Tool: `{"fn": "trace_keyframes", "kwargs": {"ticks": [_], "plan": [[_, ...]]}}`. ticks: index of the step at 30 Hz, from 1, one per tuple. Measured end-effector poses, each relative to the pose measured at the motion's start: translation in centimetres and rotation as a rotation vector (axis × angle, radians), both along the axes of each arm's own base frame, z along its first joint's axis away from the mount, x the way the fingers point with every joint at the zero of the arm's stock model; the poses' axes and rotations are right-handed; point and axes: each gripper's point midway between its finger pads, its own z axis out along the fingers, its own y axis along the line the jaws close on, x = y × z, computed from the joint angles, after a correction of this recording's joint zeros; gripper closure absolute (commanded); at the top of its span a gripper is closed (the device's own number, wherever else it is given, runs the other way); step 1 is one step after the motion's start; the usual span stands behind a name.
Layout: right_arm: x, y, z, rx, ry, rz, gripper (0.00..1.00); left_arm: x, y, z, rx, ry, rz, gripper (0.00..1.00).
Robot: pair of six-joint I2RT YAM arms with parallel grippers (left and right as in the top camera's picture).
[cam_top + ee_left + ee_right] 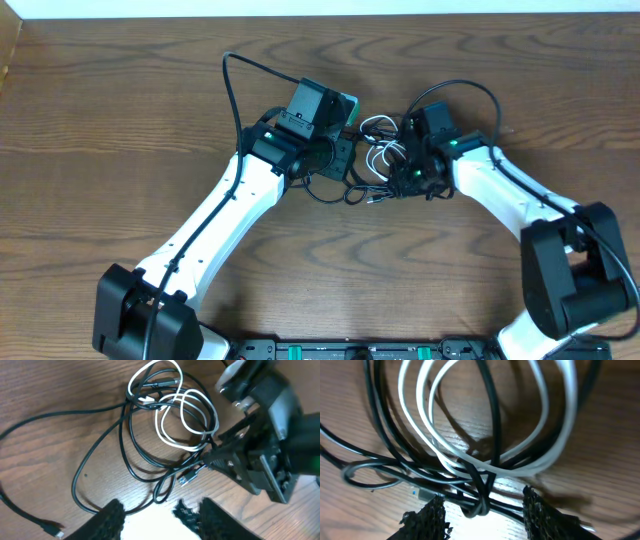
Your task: Untangle cables
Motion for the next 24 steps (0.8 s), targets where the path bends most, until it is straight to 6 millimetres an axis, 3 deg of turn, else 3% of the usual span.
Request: {"fn": "trace_keyframes", "kwargs": {"ticks": [5,11,20,24], "plan": [[-0.7,0.3,-1.7,-0.007,0.051,0.012,0.58,0.0,0.0,0.0,0.001,-0.001,-0.002,0.4],[-0.5,1.6,-2.1,0.015,0.046,0.032,0.98,0.0,0.0,0.0,0.0,-0.001,-0.002,0.39],[-0.1,2.8,-1.4,0.087,0.04,0.026,0.99,0.0,0.0,0.0,0.0,-0.001,-0.001,0.4],[0.7,3.5,0.1,0.162,0.002,0.03,0.99,0.0,0.0,0.0,0.0,-0.001,-0.002,0.39]]}}
